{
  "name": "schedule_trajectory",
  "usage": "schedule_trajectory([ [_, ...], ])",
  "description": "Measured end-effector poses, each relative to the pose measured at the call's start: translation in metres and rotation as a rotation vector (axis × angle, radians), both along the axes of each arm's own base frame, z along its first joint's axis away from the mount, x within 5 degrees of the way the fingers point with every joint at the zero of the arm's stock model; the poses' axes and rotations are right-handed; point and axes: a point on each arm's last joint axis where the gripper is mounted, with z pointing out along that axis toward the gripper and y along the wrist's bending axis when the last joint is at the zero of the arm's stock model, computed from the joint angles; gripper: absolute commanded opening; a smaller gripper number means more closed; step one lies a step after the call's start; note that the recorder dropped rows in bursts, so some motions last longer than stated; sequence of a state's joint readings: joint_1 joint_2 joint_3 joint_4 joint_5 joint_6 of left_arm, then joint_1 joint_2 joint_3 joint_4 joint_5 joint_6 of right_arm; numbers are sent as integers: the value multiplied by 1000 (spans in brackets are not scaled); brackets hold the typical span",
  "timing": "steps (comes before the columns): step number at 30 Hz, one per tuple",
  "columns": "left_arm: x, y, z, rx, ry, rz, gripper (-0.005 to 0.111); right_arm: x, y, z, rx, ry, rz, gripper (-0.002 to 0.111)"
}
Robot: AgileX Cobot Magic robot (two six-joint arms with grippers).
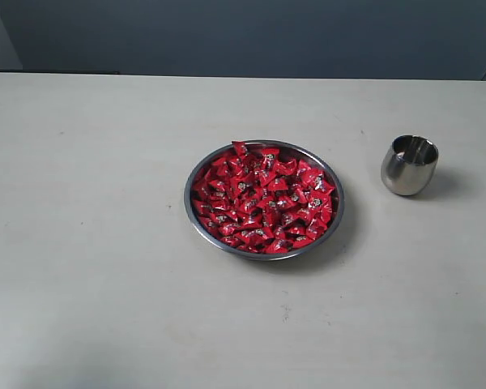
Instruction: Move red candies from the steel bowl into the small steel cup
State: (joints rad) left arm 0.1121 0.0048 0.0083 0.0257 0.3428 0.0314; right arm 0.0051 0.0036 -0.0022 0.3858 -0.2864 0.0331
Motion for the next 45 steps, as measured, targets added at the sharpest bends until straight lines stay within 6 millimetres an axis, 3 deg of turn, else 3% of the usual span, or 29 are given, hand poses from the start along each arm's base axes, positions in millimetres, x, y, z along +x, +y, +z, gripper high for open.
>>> schedule_trajectory([
  [13,0,0,0,0,0,0,0,-3,-4,8,39,-69,-27,-1],
  [21,0,0,0,0,0,0,0,8,7,44,-16,123,75,-1],
  [24,0,0,0,0,0,0,0,25,11,61,-45,254,108,-1],
  [30,0,0,0,0,0,0,0,80,19,82,-203,567,187,-1],
  [36,0,0,0,0,0,0,0,139,55,98,-432,716,462,-1],
  [41,0,0,0,0,0,0,0,184,95,83,-556,804,692,-1],
  [45,0,0,0,0,0,0,0,210,120,53,-588,904,788,-1],
])
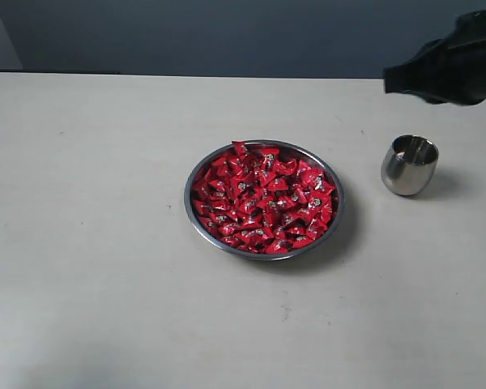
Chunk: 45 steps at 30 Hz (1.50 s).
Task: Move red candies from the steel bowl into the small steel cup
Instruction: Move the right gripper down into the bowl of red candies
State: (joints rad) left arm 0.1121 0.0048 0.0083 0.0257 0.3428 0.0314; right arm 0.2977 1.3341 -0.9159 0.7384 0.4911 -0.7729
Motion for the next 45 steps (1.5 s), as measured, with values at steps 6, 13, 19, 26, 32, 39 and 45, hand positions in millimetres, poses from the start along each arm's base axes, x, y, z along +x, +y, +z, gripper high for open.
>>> schedule_trajectory([
  [6,0,0,0,0,0,0,0,19,33,-62,-84,161,87,-1],
  [13,0,0,0,0,0,0,0,26,70,-104,-139,269,185,-1],
  [19,0,0,0,0,0,0,0,29,91,-106,-116,329,232,-1],
  [26,0,0,0,0,0,0,0,13,116,-119,-138,374,316,5],
  [32,0,0,0,0,0,0,0,6,130,-135,-218,372,362,40],
  [39,0,0,0,0,0,0,0,13,130,-133,-247,342,323,39],
  [45,0,0,0,0,0,0,0,24,137,-137,-264,347,325,39],
])
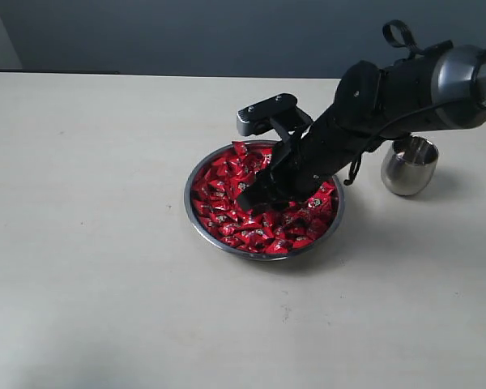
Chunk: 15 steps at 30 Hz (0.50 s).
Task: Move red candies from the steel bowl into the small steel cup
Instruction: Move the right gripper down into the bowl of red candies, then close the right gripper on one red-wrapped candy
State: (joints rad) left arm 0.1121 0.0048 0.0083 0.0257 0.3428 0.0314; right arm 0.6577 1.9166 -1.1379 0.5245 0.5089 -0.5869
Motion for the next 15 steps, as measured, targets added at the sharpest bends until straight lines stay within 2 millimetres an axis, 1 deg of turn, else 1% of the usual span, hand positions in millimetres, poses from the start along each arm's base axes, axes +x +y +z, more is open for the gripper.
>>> schedule_trajectory([
  [6,0,0,0,0,0,0,0,10,3,-8,-67,12,-5,39],
  [8,0,0,0,0,0,0,0,11,4,-10,-77,15,-7,39],
  [15,0,0,0,0,0,0,0,12,4,-28,-110,60,-9,39],
])
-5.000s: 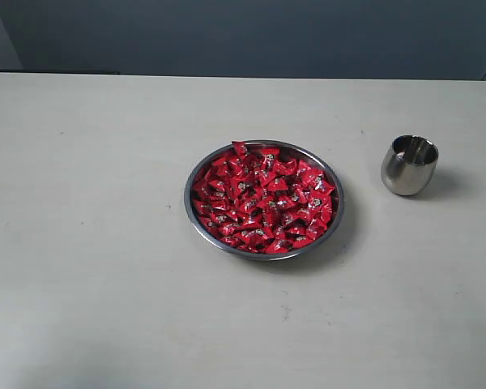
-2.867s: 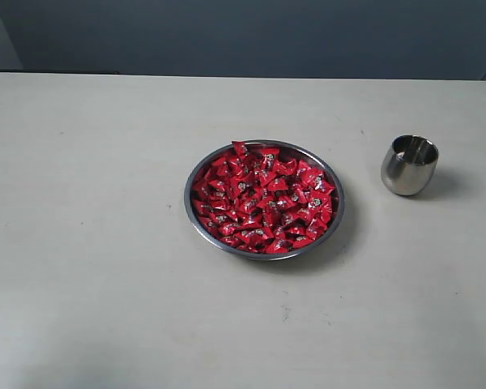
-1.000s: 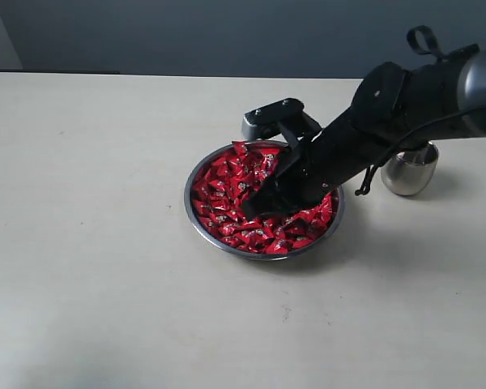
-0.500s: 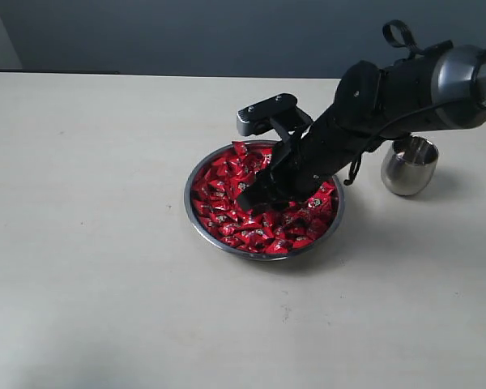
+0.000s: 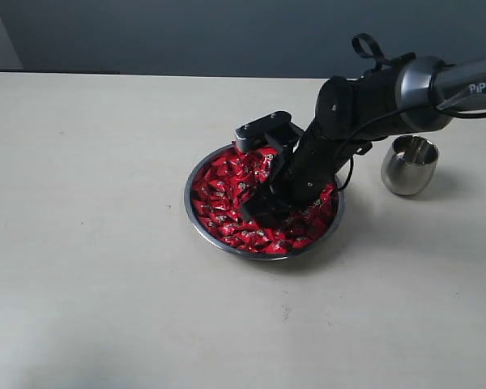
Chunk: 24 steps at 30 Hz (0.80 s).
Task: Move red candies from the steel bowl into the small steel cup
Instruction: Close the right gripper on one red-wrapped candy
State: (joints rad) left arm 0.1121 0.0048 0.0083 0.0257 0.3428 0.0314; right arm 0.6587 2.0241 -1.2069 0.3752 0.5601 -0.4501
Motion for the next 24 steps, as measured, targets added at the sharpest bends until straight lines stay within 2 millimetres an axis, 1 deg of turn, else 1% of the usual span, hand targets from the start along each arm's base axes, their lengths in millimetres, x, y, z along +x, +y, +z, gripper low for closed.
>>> schedule_trajectory([
  [6,0,0,0,0,0,0,0,1,0,-2,-1,2,-4,39],
  [7,0,0,0,0,0,0,0,1,0,-2,-1,0,-4,37],
  [9,0,0,0,0,0,0,0,1,0,-2,0,-2,-5,27],
  [12,0,0,0,0,0,0,0,1,0,-2,-2,-5,-4,5],
  [13,0,0,0,0,0,0,0,1,0,-2,-6,-8,1,-1],
  [20,0,0,0,0,0,0,0,1,-1,-1,-19,-11,17,0],
  [22,0,0,0,0,0,0,0,-1,-2,7,-15,-12,24,0],
  [23,0,0,0,0,0,0,0,-2,-2,17,-1,-28,25,0],
  [24,0,0,0,0,0,0,0,-2,-3,24,8,-39,26,0],
])
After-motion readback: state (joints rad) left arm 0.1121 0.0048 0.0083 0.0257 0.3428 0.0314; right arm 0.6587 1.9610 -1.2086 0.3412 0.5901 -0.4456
